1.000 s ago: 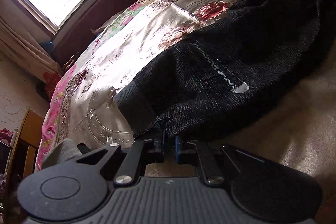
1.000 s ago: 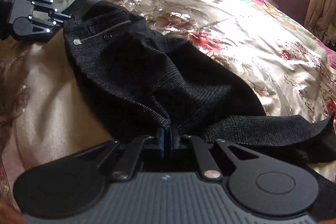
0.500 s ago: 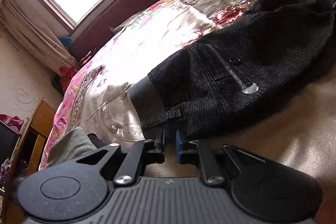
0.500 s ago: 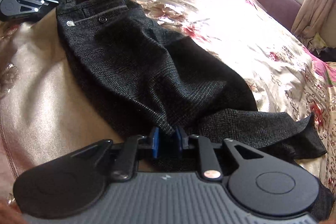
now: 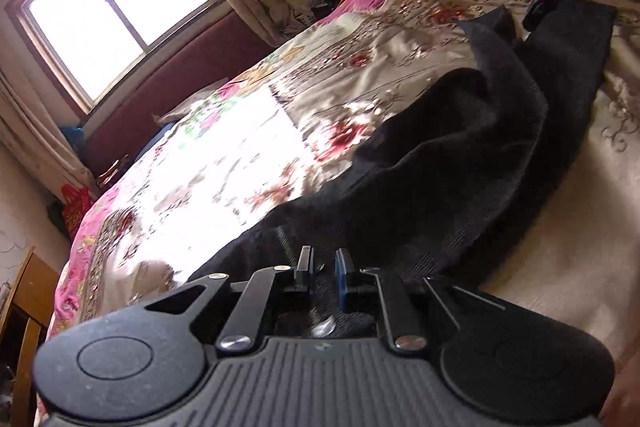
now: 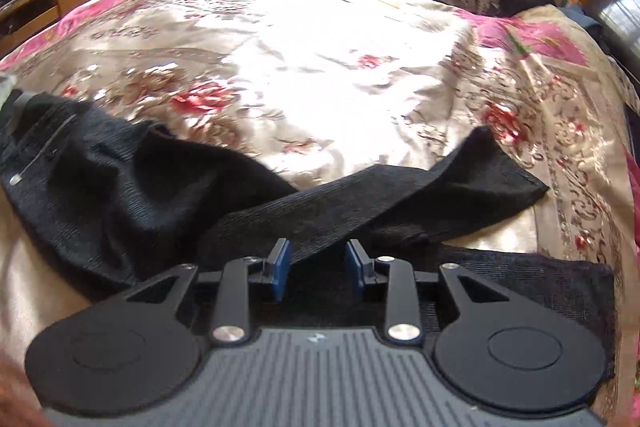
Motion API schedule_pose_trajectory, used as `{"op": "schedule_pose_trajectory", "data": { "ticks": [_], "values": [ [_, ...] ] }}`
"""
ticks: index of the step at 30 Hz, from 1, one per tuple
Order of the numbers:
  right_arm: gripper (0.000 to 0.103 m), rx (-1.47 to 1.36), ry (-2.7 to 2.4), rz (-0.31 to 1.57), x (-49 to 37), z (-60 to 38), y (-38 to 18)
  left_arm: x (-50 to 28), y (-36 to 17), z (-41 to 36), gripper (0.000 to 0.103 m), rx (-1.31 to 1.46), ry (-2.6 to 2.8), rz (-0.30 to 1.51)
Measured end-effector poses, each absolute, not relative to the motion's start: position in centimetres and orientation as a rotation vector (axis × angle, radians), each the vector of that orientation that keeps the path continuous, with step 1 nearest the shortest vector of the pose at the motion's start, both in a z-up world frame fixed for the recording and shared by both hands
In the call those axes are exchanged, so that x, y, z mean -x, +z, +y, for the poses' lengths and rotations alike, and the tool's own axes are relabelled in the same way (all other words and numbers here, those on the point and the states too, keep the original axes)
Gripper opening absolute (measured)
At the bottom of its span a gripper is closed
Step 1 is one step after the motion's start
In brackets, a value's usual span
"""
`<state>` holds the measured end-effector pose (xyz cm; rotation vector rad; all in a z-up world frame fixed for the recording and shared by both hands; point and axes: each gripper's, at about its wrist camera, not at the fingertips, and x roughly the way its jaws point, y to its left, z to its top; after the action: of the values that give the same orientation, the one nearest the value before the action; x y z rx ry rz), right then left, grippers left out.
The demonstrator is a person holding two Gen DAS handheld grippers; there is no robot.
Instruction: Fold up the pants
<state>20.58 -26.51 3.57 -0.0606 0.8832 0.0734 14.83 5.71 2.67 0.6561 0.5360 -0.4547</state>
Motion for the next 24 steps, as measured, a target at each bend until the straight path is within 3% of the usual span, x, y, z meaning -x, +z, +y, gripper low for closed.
{"op": "schedule_pose_trajectory", "data": {
  "ticks": [2, 9, 17, 18, 20, 21, 24],
  "values": [
    [0.038, -0.038, 0.033, 0.896, -23.3, -29.1, 3.4, -15.6, 2.3, 1.4, 0.029, -0.616, -0.551, 0.515],
    [0.039, -0.229, -0.139, 0.921, -33.4, -35.4, 0.9, -18.6, 0.0, -11.4, 0.032, -0.517, -0.716, 0.502],
    [0.038, -0.290, -0.218, 1.021, -38.4, -36.9, -3.6, -20.1, -2.0, -17.0, 0.043, -0.469, -0.690, 0.571],
    [0.036, -0.272, -0.224, 1.022, -38.5, -36.9, -3.9, -20.3, -2.4, -17.5, 0.043, -0.472, -0.684, 0.577],
    [0.006, -0.281, -0.212, 1.015, -38.4, -37.4, -3.9, -20.6, -3.4, -18.6, 0.032, -0.499, -0.660, 0.593],
    [0.004, -0.316, -0.192, 1.001, -38.1, -37.9, -3.6, -20.7, -3.7, -18.6, 0.019, -0.506, -0.653, 0.602],
    [0.004, -0.336, -0.157, 0.948, -36.8, -38.6, -1.8, -21.4, -3.7, -18.7, 0.019, -0.484, -0.635, 0.612]
  ]
}}
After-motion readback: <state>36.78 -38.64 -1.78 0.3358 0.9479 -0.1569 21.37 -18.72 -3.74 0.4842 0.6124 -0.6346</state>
